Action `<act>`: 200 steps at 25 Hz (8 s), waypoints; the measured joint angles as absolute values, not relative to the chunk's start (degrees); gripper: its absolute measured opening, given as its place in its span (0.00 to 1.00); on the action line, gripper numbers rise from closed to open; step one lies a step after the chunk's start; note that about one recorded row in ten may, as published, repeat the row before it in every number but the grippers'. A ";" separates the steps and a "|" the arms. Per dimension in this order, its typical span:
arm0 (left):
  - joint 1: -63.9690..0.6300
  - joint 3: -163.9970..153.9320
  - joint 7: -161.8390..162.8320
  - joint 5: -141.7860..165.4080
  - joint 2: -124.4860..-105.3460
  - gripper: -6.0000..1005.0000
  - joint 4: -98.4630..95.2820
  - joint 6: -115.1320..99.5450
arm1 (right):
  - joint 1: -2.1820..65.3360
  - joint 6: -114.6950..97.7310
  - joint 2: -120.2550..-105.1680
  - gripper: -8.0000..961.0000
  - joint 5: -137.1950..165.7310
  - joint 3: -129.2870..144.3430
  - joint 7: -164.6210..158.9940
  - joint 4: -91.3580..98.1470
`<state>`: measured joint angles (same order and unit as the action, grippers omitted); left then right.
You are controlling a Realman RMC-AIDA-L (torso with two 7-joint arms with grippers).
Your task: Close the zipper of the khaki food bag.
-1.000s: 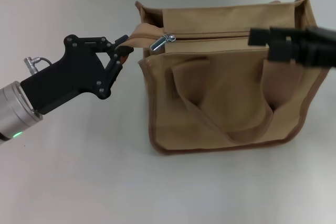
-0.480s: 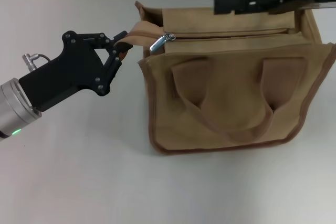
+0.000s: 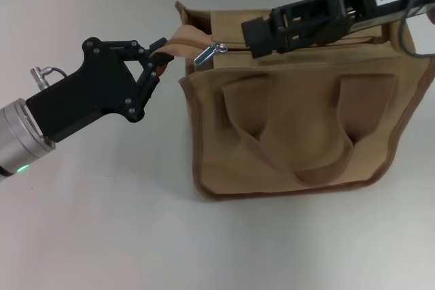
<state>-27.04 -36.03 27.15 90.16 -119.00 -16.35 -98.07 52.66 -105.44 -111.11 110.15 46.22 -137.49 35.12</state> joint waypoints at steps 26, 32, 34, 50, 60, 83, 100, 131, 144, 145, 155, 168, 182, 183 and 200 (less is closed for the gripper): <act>-29.95 -36.25 27.18 90.08 -119.00 0.04 -16.88 -101.44 | 57.62 -100.94 -112.94 0.78 114.56 47.73 -141.66 32.42; -30.81 -36.25 27.71 90.08 -119.00 0.05 -16.87 -101.85 | 57.95 -100.39 -113.13 0.78 114.61 48.60 -142.11 32.43; -31.17 -36.29 27.79 90.08 -119.00 0.05 -16.88 -102.00 | 57.95 -100.19 -113.13 0.78 114.61 48.60 -142.17 32.44; -33.13 -36.45 31.83 90.11 -119.09 0.05 -18.65 -103.50 | 56.60 -100.21 -113.11 0.78 114.02 47.94 -141.89 32.88; -34.30 -36.17 34.59 89.41 -119.15 0.05 -18.95 -102.84 | 56.27 -100.54 -113.31 0.78 113.55 47.89 -141.88 32.84; -35.26 -36.46 36.12 89.15 -119.18 0.06 -19.26 -101.33 | 53.50 -101.36 -113.64 0.78 108.61 47.89 -140.70 33.15; -35.30 -36.61 36.12 88.02 -119.18 0.06 -18.73 -101.19 | 52.80 -98.98 -114.88 0.78 108.32 47.84 -140.65 32.91; -35.51 -37.32 36.12 86.69 -119.18 0.07 -18.03 -101.75 | 51.95 -94.08 -116.63 0.39 108.48 48.20 -140.42 33.36; -35.29 -37.35 36.12 86.36 -119.18 0.07 -17.92 -101.92 | 50.45 -94.10 -116.63 0.05 108.61 48.35 -138.58 36.24; -35.29 -37.35 36.12 86.36 -119.18 0.07 -17.92 -101.93 | 50.41 -94.04 -116.63 0.05 108.69 48.35 -138.43 36.26; -34.76 -36.88 36.12 85.65 -119.18 0.07 -17.93 -101.58 | 49.81 -94.54 -116.49 0.02 109.21 48.43 -138.22 38.02; -32.68 -36.74 36.12 82.83 -119.12 0.08 -17.64 -99.05 | 46.55 -97.22 -116.06 0.02 109.78 48.11 -137.50 42.43; -31.61 -36.69 36.13 81.09 -118.91 0.08 -17.30 -96.55 | 41.38 -102.17 -113.94 0.03 109.39 44.93 -133.01 44.65; -31.61 -36.68 36.13 81.08 -118.91 0.08 -17.30 -96.40 | 40.91 -102.74 -113.83 0.03 109.38 44.41 -132.79 45.22; -32.12 -36.31 37.00 80.13 -119.13 0.09 -16.40 -93.24 | 34.97 -110.23 -109.61 0.04 109.86 38.22 -128.96 46.58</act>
